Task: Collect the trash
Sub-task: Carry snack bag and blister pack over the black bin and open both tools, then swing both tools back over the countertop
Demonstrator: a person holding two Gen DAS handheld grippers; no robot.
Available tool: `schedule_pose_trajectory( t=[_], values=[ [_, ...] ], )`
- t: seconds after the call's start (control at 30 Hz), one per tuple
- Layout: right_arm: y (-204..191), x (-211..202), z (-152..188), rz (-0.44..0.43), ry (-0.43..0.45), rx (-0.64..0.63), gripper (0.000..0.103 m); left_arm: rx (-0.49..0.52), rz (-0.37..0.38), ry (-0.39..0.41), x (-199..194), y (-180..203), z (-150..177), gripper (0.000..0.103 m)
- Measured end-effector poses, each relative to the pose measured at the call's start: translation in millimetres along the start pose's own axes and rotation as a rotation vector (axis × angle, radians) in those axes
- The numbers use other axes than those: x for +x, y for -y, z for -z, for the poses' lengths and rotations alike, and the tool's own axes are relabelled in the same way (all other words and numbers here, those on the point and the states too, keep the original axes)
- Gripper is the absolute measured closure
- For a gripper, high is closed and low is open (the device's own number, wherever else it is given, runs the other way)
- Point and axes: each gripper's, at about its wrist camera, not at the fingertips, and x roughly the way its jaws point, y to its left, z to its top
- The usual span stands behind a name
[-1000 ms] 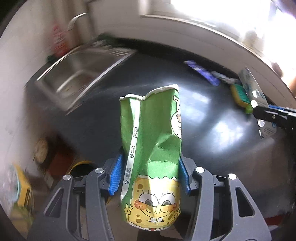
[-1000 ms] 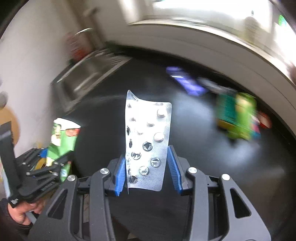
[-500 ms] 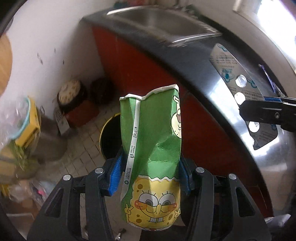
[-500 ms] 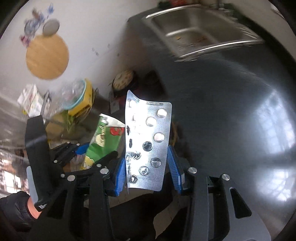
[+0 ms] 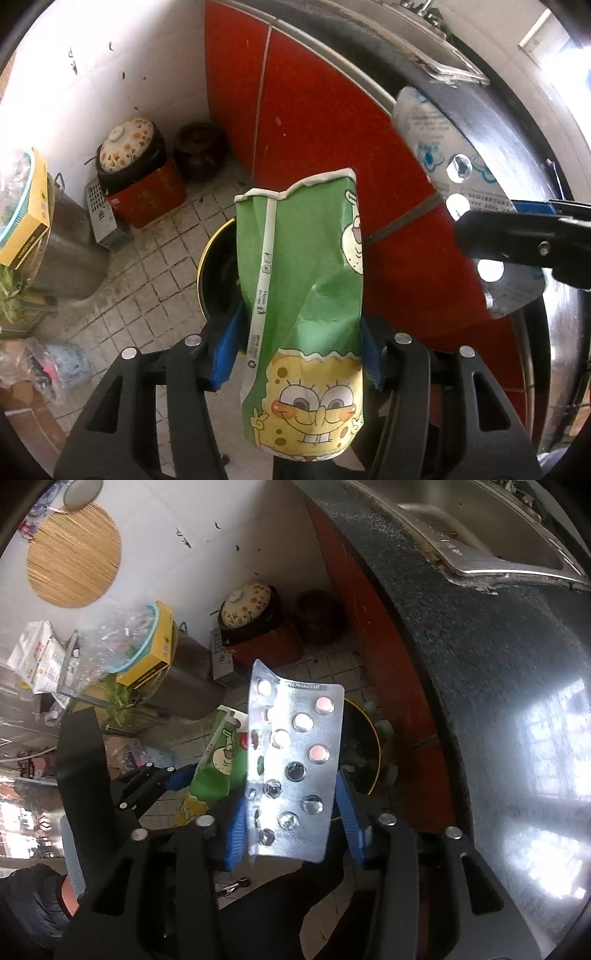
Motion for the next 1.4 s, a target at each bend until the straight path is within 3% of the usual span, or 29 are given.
schedule_pose_trajectory(
  t=[0.03,0.07,0.23,0.4,0.6,0.77,1.0,1.13,1.23,1.4],
  values=[
    [0,2,-2,-0.004,-0.003,0.006,0.037,-0.002,0.002,-0.010,3,-2,0,0.033],
    [2,2,-3,-0.005,-0.003,0.011,0.032,-0.007,-0.006,-0.017,6,-6,-1,0.024],
    [1,1,-3,-0.004,-0.001,-0.002,0.031,-0.026,-0.023,-0.025,9,-15,3,0.023],
    [13,-25,11,0.020,0.040,0.003,0.031,-0.016,-0.040,-0.019,-1,-11,6,0.022],
    [56,-96,51,0.096,0.165,0.066,0.029,0.105,-0.083,0.027,-33,39,-4,0.016],
    [125,-184,119,0.238,0.320,0.208,0.024,0.256,-0.027,0.076,-64,131,-15,0.011],
    [237,-294,244,0.407,0.464,0.548,0.023,0.482,0.163,0.086,-84,299,-11,0.011],
    [292,-335,322,0.465,0.523,0.722,0.023,0.613,0.258,0.067,-86,390,8,0.011],
    [319,-352,374,0.501,0.555,0.816,0.023,0.696,0.289,0.053,-85,443,24,0.011],
    [348,-362,429,0.522,0.577,0.907,0.023,0.762,0.292,0.045,-80,491,42,0.011]
  ],
)
